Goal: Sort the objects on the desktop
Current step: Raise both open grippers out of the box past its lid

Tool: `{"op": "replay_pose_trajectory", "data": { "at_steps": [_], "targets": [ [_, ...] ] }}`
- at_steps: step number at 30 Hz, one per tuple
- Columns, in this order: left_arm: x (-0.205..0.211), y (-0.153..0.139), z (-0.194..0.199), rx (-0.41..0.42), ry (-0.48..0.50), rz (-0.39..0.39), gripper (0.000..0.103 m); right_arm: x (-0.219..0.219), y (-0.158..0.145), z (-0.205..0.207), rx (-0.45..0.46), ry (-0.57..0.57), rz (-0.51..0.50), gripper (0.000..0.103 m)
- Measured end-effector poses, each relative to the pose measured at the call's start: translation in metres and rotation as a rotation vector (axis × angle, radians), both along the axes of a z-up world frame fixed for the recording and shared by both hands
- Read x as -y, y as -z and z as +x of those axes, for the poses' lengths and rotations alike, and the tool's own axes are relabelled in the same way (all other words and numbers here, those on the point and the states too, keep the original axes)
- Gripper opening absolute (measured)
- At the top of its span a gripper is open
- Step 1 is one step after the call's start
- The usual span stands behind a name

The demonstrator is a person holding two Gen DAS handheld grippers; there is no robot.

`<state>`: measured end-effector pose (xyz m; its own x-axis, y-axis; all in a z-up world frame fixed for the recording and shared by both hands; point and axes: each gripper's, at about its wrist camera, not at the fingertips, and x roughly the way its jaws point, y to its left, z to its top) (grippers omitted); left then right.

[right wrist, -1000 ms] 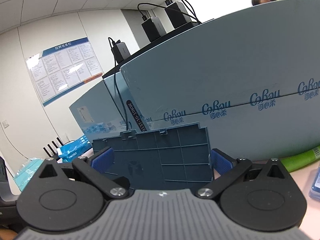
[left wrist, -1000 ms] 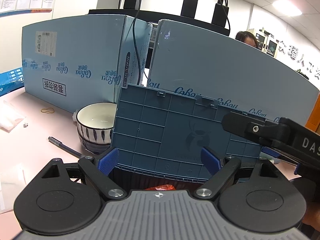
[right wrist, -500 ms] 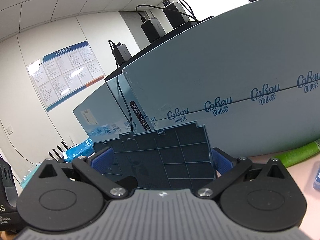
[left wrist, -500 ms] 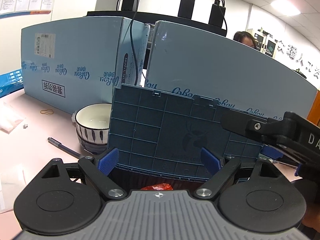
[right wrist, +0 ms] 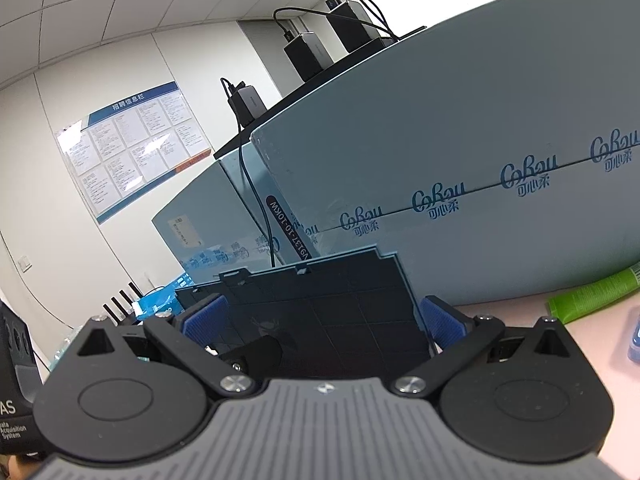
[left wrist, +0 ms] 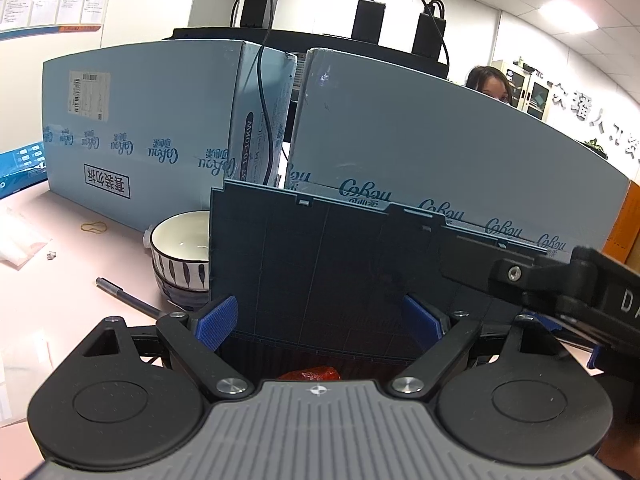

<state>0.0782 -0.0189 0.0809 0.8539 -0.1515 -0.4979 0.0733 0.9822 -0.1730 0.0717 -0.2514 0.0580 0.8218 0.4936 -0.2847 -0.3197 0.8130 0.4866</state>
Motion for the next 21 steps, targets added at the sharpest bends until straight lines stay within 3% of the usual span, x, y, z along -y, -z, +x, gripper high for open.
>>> {"op": "replay_pose_trajectory", "data": {
  "at_steps": [21],
  "targets": [
    [-0.003, 0.0, -0.011, -0.004, -0.003, 0.012, 0.088, -0.003, 0.003, -0.004, -0.04, 0.004, -0.005, 0.103]
  ]
}}
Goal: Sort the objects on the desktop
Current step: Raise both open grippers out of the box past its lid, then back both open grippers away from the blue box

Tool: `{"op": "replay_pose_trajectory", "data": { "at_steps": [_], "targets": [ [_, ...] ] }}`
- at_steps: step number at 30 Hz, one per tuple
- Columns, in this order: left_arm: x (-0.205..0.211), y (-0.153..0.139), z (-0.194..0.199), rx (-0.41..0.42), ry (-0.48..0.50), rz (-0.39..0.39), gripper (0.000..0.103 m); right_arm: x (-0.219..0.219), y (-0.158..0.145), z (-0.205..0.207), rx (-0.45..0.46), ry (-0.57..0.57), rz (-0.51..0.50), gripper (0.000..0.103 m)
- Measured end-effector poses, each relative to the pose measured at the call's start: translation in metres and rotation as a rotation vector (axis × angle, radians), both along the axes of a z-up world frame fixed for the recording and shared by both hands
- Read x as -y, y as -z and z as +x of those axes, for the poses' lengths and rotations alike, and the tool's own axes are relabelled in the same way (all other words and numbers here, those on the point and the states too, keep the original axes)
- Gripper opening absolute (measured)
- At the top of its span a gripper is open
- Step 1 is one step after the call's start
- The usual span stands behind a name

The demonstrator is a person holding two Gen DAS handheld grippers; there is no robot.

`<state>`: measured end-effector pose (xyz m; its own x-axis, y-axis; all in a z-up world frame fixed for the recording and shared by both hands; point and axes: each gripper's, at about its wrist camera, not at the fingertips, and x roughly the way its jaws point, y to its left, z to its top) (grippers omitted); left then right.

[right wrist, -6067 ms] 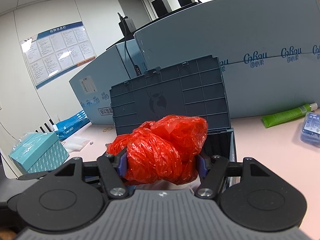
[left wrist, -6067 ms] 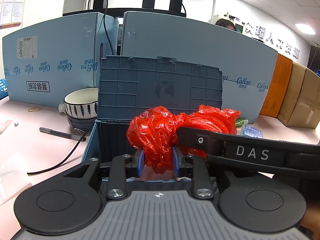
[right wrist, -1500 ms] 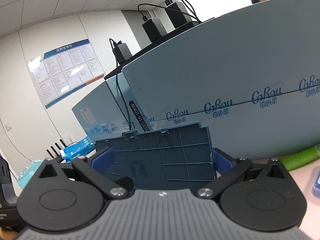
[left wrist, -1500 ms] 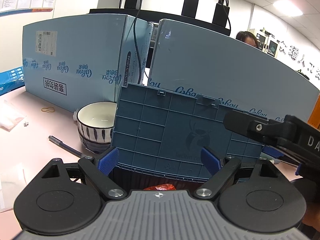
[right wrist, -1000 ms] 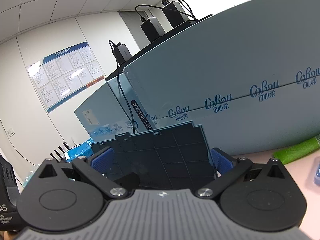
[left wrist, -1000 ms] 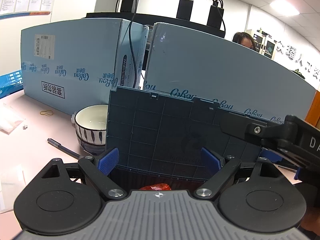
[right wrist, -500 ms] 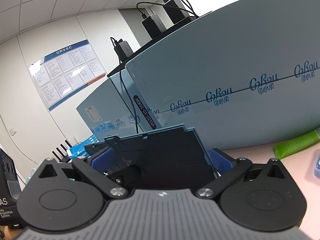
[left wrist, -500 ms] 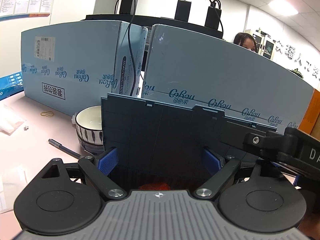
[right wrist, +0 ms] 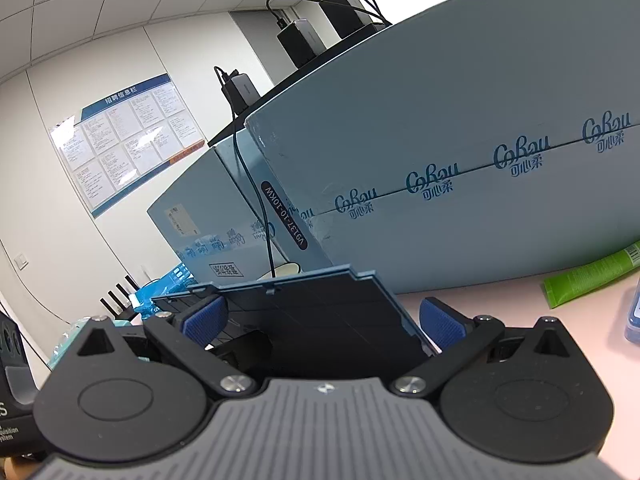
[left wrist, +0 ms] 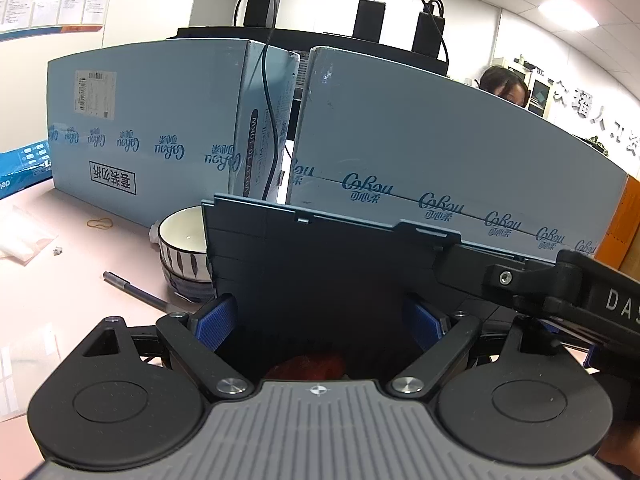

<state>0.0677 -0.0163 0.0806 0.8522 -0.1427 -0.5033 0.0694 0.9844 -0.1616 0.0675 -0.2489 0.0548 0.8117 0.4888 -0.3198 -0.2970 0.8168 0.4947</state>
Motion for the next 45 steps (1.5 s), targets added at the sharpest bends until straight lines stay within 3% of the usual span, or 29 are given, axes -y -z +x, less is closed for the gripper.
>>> {"op": "replay_pose_trajectory", "data": {
  "at_steps": [23, 45],
  "targets": [
    [0.004, 0.008, -0.006, -0.103, -0.022, 0.067, 0.088, -0.003, 0.001, -0.01, -0.002, 0.013, -0.038, 0.103],
    [0.0, 0.012, -0.034, -0.136, -0.039, 0.085, 0.093, -0.005, 0.005, -0.024, 0.008, 0.039, -0.051, 0.103]
  ]
}}
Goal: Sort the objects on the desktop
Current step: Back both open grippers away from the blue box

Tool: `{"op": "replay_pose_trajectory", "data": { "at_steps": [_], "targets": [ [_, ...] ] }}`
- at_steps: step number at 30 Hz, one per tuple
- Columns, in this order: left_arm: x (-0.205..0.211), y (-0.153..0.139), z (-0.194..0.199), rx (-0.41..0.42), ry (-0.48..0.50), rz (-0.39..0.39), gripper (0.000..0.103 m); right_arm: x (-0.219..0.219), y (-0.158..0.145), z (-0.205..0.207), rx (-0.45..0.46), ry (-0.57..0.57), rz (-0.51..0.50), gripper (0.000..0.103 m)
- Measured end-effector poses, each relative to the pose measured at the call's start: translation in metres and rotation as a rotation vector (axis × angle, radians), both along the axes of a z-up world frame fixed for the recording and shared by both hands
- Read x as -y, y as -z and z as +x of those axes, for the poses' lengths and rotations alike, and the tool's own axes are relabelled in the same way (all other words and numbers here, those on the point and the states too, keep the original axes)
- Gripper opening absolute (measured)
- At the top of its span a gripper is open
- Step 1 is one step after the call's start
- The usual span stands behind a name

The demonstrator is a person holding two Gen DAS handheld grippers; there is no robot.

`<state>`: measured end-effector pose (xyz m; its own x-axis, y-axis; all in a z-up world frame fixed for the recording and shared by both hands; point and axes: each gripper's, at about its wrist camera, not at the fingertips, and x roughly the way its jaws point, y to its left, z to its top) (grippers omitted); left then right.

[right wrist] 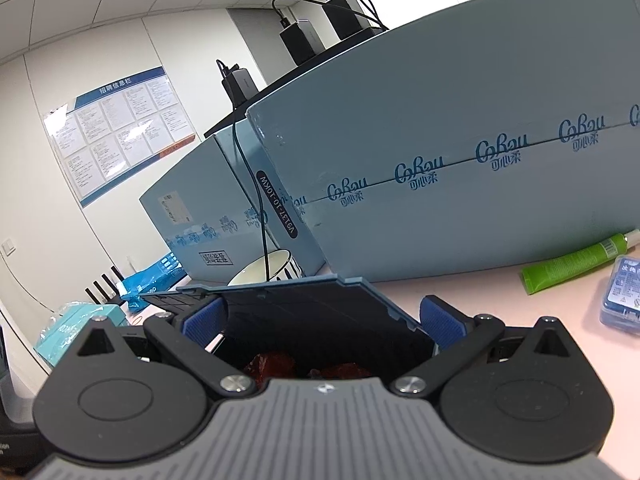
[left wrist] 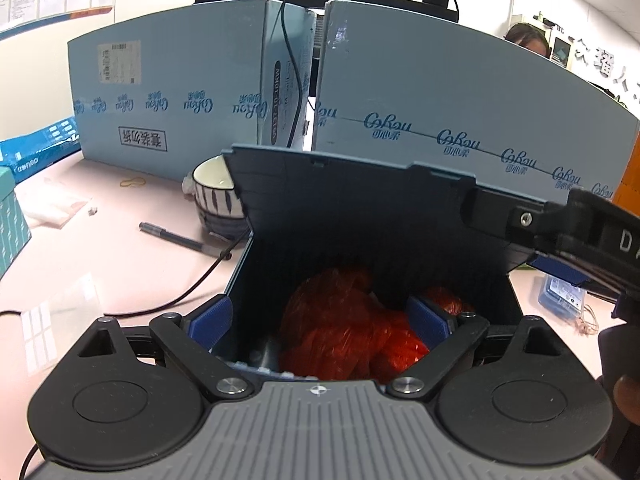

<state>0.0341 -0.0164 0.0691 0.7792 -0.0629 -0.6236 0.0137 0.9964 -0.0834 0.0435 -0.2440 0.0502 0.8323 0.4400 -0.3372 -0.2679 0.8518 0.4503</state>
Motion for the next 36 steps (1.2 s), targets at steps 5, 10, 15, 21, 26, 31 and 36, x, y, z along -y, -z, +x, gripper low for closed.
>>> {"op": "replay_pose_trajectory", "data": {
  "at_steps": [5, 10, 15, 21, 26, 31, 36],
  "targets": [
    [-0.005, 0.002, -0.014, -0.011, 0.004, -0.007, 0.093, 0.0, 0.003, -0.003, -0.012, 0.005, 0.005, 0.103],
    [-0.008, 0.007, -0.032, -0.028, 0.04, -0.006, 0.094, -0.001, 0.007, -0.007, -0.022, 0.006, 0.008, 0.103],
    [-0.008, 0.016, -0.039, -0.072, 0.058, 0.001, 0.094, -0.005, 0.011, -0.01, -0.027, 0.005, 0.003, 0.103],
    [-0.005, 0.03, -0.038, -0.149, 0.057, 0.012, 0.094, -0.007, 0.012, -0.013, -0.028, 0.01, -0.003, 0.103],
    [-0.004, 0.039, -0.037, -0.195, 0.054, 0.01, 0.094, -0.006, 0.013, -0.017, -0.023, 0.019, -0.008, 0.103],
    [-0.004, 0.043, -0.036, -0.194, 0.041, 0.015, 0.094, -0.001, 0.017, -0.022, -0.029, 0.038, -0.007, 0.103],
    [0.0, 0.049, -0.033, -0.201, 0.037, 0.028, 0.094, 0.001, 0.021, -0.027, -0.035, 0.044, -0.014, 0.103]
  ]
}}
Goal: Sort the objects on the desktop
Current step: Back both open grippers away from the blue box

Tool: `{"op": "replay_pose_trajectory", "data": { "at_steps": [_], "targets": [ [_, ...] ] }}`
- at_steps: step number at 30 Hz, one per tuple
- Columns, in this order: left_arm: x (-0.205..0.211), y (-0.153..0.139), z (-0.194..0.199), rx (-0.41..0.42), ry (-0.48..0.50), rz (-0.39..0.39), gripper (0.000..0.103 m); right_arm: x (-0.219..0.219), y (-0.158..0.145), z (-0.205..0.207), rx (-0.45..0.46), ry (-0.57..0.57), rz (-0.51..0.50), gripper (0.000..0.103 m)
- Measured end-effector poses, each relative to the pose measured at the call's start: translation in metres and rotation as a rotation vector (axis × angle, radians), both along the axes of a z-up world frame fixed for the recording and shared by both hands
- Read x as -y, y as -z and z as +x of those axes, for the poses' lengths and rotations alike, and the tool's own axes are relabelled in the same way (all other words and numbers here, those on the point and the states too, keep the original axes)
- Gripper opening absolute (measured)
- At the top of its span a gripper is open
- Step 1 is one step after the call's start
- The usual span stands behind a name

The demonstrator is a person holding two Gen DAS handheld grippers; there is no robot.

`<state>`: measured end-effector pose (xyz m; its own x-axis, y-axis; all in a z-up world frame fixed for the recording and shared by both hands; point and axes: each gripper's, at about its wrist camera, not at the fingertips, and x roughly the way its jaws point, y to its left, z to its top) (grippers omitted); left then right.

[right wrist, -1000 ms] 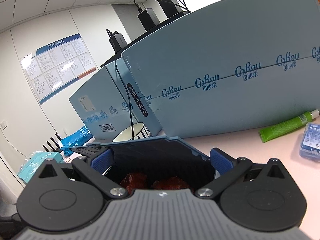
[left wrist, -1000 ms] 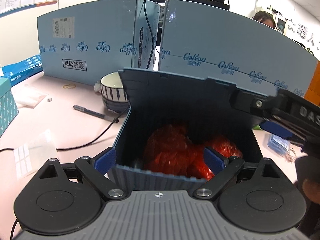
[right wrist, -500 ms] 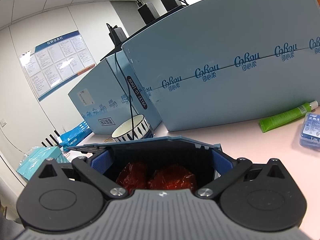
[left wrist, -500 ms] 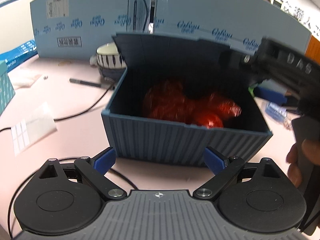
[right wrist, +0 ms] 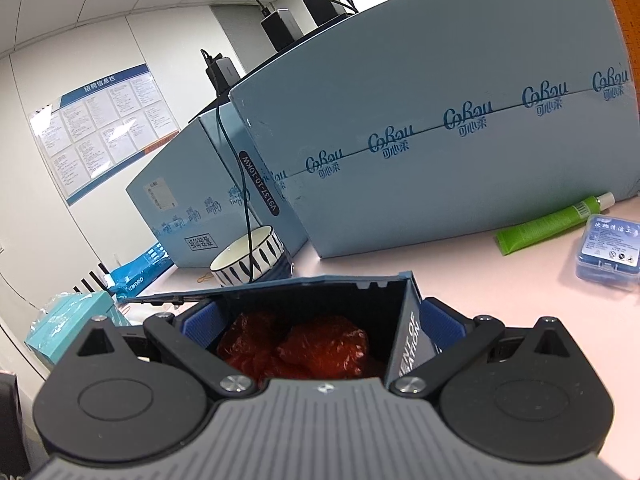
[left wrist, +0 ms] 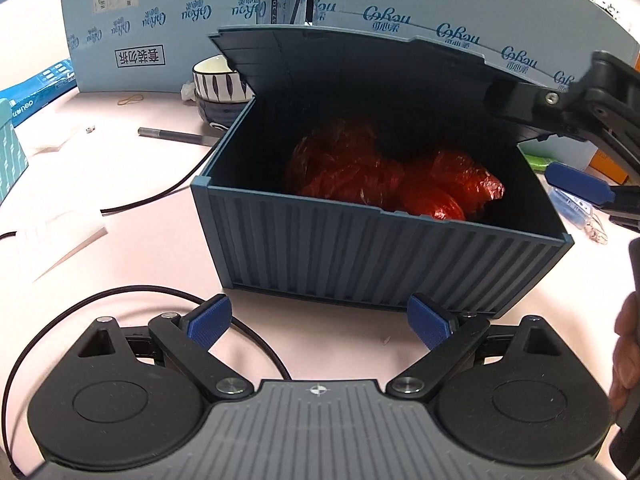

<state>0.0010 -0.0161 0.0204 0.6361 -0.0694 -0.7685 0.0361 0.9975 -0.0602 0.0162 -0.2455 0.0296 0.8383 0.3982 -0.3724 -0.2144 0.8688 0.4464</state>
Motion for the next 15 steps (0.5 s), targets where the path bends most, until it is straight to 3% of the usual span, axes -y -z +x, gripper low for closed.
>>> {"op": "replay_pose_trajectory", "data": {
  "at_steps": [15],
  "targets": [
    [0.0081, 0.0096, 0.0058, -0.013, -0.008, 0.029, 0.094, 0.0013, 0.0082, -0.0045, -0.018, -0.008, -0.002, 0.103]
  ]
}}
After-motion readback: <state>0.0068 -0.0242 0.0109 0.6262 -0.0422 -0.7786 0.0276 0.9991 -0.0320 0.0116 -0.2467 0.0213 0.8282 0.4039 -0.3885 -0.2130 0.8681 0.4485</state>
